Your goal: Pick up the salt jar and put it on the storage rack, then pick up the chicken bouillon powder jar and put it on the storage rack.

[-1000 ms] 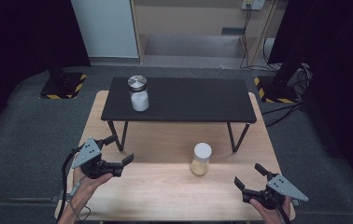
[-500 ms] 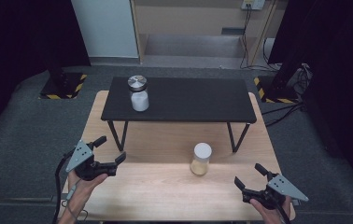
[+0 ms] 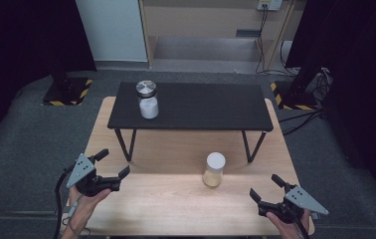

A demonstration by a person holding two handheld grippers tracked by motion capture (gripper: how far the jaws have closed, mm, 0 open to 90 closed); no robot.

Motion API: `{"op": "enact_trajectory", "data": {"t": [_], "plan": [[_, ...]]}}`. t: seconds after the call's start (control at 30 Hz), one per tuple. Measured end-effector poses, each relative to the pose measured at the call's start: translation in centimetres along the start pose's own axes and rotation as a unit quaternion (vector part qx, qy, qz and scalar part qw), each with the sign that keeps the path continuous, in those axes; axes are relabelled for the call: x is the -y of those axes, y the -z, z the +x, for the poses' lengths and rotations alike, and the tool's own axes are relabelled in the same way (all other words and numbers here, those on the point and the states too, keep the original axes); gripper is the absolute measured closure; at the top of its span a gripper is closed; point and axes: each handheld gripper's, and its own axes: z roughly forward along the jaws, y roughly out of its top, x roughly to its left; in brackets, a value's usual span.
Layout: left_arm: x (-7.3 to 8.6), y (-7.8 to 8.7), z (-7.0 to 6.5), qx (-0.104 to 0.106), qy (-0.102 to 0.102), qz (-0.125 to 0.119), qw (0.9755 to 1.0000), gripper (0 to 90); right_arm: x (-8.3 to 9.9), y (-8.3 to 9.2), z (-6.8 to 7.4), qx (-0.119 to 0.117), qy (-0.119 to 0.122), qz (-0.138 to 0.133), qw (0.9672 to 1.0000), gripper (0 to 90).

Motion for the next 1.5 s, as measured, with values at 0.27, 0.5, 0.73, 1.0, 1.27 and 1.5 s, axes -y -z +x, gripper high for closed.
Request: {"op": "enact_trajectory", "data": {"t": [0.27,0.5,0.73,1.0,1.27,1.5], "plan": [[0.2,0.1,0.0,0.013,-0.002,0.006,0.9999,0.4,0.1,0.1,0.0,0.001,-0.002,-0.001,1.0,5.3],[0.3,-0.1,0.3,0.02,-0.002,0.006,0.9998,0.3,0.0,0.0,-0.1,-0.002,-0.002,-0.002,1.0,5.3],[0.4,0.0,0.5,0.025,-0.003,0.005,0.9997,0.3,0.0,0.0,-0.3,-0.008,0.003,-0.007,0.9999,4.8],[0.4,-0.1,0.7,0.033,-0.003,0.011,0.9994,0.3,-0.8,0.2,-0.5,-0.03,0.006,-0.013,0.9995,4.5],[0.5,-0.1,0.8,0.037,0.003,0.01,0.9993,0.3,-2.7,0.2,-1.1,-0.053,-0.004,-0.008,0.9986,5.6],[0.5,-0.4,0.9,0.046,0.006,0.016,0.9988,0.3,-5.3,0.9,-1.4,-0.064,0.003,0.0,0.9979,4.6]]}}
